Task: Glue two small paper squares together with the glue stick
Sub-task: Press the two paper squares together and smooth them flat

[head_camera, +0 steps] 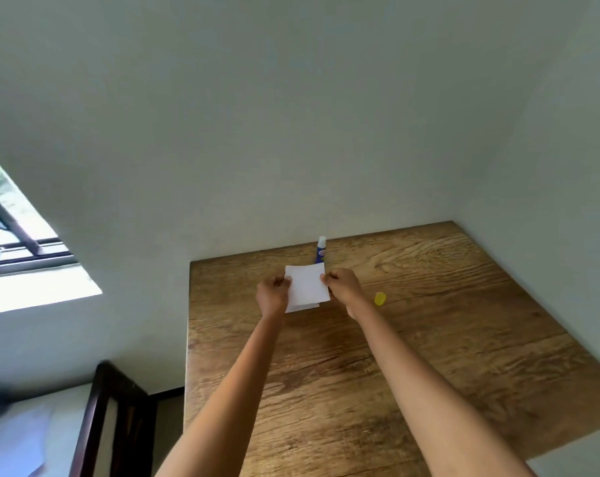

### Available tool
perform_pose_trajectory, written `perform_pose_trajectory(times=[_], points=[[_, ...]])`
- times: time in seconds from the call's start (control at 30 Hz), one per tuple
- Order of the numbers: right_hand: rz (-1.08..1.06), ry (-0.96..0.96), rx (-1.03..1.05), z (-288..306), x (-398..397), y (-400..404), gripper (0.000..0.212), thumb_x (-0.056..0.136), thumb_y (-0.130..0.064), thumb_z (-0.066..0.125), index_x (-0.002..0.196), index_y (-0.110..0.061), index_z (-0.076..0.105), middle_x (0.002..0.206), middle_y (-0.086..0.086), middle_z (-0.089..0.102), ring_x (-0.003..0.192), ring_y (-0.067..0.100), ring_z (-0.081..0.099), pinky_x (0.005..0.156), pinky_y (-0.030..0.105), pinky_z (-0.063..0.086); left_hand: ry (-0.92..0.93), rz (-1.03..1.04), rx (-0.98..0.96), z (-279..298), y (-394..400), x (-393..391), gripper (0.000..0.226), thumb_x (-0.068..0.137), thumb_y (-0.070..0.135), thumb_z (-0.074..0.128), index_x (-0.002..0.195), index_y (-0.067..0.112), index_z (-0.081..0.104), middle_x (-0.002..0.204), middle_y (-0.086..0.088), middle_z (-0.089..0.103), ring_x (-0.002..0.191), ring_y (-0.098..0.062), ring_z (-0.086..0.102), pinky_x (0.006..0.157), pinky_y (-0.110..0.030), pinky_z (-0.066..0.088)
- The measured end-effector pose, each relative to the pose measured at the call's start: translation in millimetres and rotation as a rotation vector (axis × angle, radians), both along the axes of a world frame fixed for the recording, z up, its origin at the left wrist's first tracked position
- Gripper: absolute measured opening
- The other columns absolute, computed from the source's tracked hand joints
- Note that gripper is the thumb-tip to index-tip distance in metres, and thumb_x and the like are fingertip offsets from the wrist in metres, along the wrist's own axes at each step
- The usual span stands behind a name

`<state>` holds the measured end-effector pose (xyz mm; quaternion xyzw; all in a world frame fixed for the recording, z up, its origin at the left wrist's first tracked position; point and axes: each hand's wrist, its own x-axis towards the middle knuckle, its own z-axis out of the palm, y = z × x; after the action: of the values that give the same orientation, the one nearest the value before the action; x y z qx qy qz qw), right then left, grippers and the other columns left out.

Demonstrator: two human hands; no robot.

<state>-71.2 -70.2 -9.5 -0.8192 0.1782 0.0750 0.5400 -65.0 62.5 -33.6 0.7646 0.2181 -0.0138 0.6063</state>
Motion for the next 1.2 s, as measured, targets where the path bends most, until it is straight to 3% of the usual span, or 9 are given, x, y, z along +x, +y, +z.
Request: perform_pose_trajectory(times=[0.1, 0.23, 0.3, 0.43, 0.57, 0.73, 0.9, 1.1, 1.2], points=[[0.009, -0.010, -0.062, -2.6, 3.6, 15.7, 0.019, 0.092, -0.019, 0.054, 0.079, -0.006, 0.059, 0.085, 0.010, 0.059, 0.078, 0.019, 0.053, 0.060, 0.027, 0.036, -0.007, 0.025, -0.003, -7.0, 16.1, -1.0, 0.027, 0.089, 0.019, 0.061, 0.109, 0.003, 0.066, 0.110, -0.014, 0.068, 0.099, -0.027, 0.063, 0.087, -0.040, 0.053], [-0.079, -0.025, -0.096, -10.7, 9.9, 25.2, 0.026, 0.085, -0.026, 0.065, 0.091, -0.001, 0.066, 0.090, 0.009, 0.065, 0.083, 0.020, 0.056, 0.069, 0.030, 0.040, 0.059, 0.010, -0.067, -10.6, 35.4, -0.3, 0.016, 0.087, 0.017, 0.064, 0.092, 0.002, 0.068, 0.078, -0.010, 0.065, 0.061, -0.019, 0.059, 0.050, -0.026, 0.048], [-0.100, -0.022, -0.083, -16.2, 11.9, 26.7, 0.024, 0.083, -0.027, 0.067, 0.084, -0.003, 0.066, 0.089, 0.009, 0.066, 0.082, 0.019, 0.056, 0.069, 0.031, 0.041, 0.105, -0.038, -0.086, -12.7, 42.7, 1.1, 0.013, 0.087, 0.017, 0.063, 0.085, 0.004, 0.066, 0.064, -0.006, 0.058, 0.049, -0.014, 0.049, 0.043, -0.022, 0.042], [-0.118, -0.013, -0.033, -22.3, 14.6, 27.6, 0.027, 0.086, -0.023, 0.064, 0.063, -0.014, 0.054, 0.073, 0.001, 0.057, 0.078, 0.017, 0.052, 0.055, 0.022, 0.034, 0.135, -0.120, -0.136, -12.4, 45.8, 5.5, 0.009, 0.091, 0.009, 0.056, 0.093, 0.002, 0.061, 0.069, -0.008, 0.058, 0.055, -0.014, 0.054, 0.050, -0.023, 0.049], [-0.124, -0.018, -0.019, -22.9, 16.8, 23.5, 0.019, 0.087, -0.020, 0.062, 0.085, -0.001, 0.065, 0.090, 0.011, 0.063, 0.084, 0.020, 0.054, 0.063, 0.028, 0.038, 0.121, -0.145, -0.153, -13.5, 44.4, 8.8, 0.020, 0.089, 0.004, 0.058, 0.107, -0.005, 0.060, 0.079, -0.012, 0.062, 0.061, -0.016, 0.058, 0.060, -0.029, 0.056], [-0.129, -0.004, -0.123, -30.9, 13.8, 19.3, 0.025, 0.088, -0.021, 0.061, 0.090, 0.003, 0.067, 0.094, 0.014, 0.066, 0.082, 0.021, 0.055, 0.071, 0.031, 0.042, 0.072, -0.117, -0.038, -15.0, 42.3, 7.3, 0.024, 0.083, 0.008, 0.067, 0.106, 0.003, 0.062, 0.073, -0.008, 0.064, 0.053, -0.012, 0.058, 0.039, -0.016, 0.050], [-0.129, -0.016, -0.187, -35.6, 15.6, 18.2, 0.023, 0.087, -0.022, 0.062, 0.085, 0.000, 0.068, 0.090, 0.014, 0.067, 0.081, 0.020, 0.056, 0.071, 0.031, 0.042, 0.041, -0.119, 0.089, -18.2, 39.9, 9.5, 0.023, 0.080, 0.013, 0.071, 0.100, 0.006, 0.062, 0.090, -0.014, 0.068, 0.051, -0.011, 0.055, 0.037, -0.019, 0.045], [-0.116, -0.028, -0.229, -38.2, 15.6, 17.9, 0.023, 0.086, -0.023, 0.063, 0.082, -0.001, 0.068, 0.080, 0.007, 0.060, 0.078, 0.019, 0.056, 0.068, 0.030, 0.041, 0.034, -0.119, 0.167, -20.7, 39.0, 10.9, 0.030, 0.076, 0.019, 0.075, 0.100, 0.012, 0.057, 0.104, -0.012, 0.065, 0.085, -0.030, 0.067, 0.071, -0.045, 0.058], [-0.115, -0.019, -0.249, -38.7, 17.3, 17.2, 0.026, 0.086, -0.024, 0.064, 0.067, -0.007, 0.061, 0.078, 0.011, 0.063, 0.075, 0.021, 0.056, 0.066, 0.029, 0.040, 0.018, -0.124, 0.192, -22.2, 38.7, 11.3, 0.032, 0.075, 0.020, 0.075, 0.100, 0.013, 0.056, 0.107, -0.010, 0.064, 0.089, -0.032, 0.066, 0.073, -0.047, 0.058]])
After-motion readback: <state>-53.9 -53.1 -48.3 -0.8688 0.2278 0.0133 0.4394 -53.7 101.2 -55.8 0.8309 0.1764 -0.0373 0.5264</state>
